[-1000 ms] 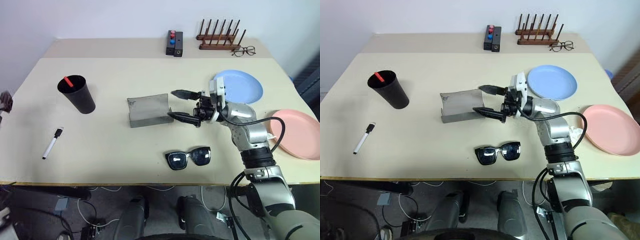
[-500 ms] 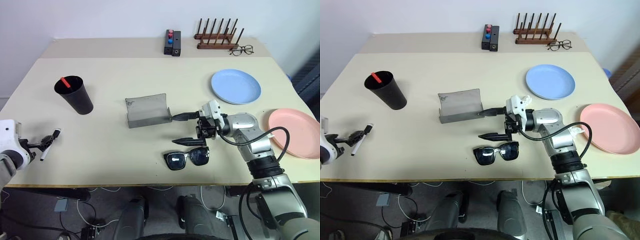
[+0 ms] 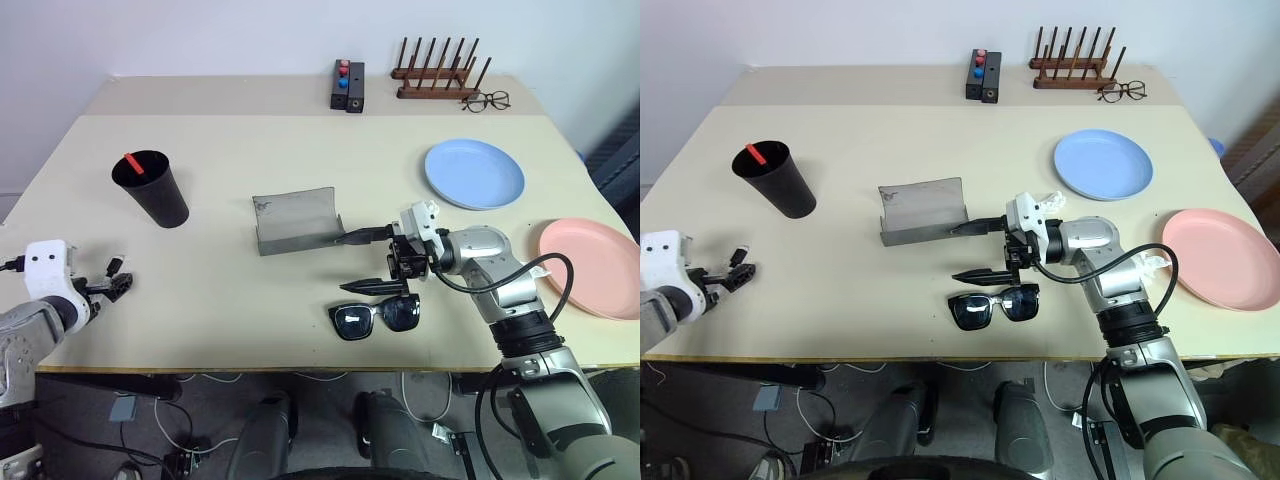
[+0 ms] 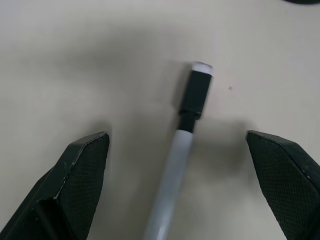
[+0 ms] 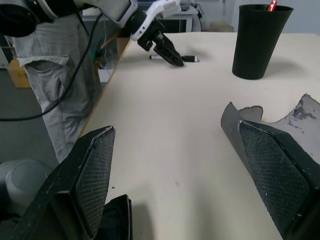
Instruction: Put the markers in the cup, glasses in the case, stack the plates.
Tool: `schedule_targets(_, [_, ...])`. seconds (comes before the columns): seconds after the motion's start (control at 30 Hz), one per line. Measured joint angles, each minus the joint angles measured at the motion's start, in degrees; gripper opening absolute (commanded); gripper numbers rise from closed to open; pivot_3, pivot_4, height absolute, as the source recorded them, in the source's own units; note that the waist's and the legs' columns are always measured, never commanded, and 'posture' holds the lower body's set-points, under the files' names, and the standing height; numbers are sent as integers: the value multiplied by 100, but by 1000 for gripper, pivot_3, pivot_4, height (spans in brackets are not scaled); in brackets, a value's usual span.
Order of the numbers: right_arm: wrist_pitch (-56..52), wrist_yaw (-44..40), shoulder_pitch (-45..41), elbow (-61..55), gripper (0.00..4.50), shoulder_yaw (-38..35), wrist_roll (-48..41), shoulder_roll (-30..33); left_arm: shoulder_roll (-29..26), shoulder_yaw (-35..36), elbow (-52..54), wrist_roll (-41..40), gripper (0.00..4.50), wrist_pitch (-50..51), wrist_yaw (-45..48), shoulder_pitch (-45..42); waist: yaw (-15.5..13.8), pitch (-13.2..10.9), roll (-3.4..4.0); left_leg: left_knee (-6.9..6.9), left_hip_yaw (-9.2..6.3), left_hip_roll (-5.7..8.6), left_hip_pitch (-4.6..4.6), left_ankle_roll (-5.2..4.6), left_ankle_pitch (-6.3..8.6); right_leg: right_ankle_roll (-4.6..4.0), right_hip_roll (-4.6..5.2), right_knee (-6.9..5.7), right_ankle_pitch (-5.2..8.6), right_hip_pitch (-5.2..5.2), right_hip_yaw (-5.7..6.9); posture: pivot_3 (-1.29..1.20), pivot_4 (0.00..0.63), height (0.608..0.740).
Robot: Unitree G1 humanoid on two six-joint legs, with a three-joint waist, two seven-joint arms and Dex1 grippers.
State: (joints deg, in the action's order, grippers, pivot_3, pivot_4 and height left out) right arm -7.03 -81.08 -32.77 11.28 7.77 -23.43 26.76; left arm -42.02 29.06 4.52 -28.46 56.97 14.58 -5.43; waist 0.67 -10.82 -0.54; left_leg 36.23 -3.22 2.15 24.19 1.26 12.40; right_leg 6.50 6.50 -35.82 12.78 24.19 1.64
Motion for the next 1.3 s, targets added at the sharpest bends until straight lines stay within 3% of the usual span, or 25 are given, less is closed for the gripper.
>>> schedule_targets(0.13, [3,-9,0,3,4033,-8,-28,0,0,-141,-55,109,4422,37,9,-151,-6,0,1,1,0,1,-1,2,-2,0,0,-6,0,0,0,0,150,740])
schedule_targets(0.2, [7,-16,0,3,4033,-11,-39,1,-16,-174,-81,157,3906,79,55,-173,-6,1,2,1,0,1,-4,3,-2,0,0,-9,0,0,0,0,150,740])
schedule_targets(0.23, [8,-19,0,3,4033,-11,-41,2,-36,-202,-93,162,3563,93,107,-182,-4,1,2,1,0,1,-5,3,-3,0,0,-10,0,-1,0,0,150,740])
schedule_targets(0.47, [-2,-8,4,0,4033,-65,-51,23,-262,-343,-121,220,40,90,418,-93,51,3,5,-12,7,-3,-28,4,-2,-15,-1,-27,9,-2,-7,0,150,740])
schedule_targets(1.3, [-449,97,-120,-265,4033,-84,-143,-41,-71,-110,410,297,40,269,427,251,13,3,5,-10,8,-4,-29,4,-3,-18,3,-28,11,-4,-8,0,150,740])
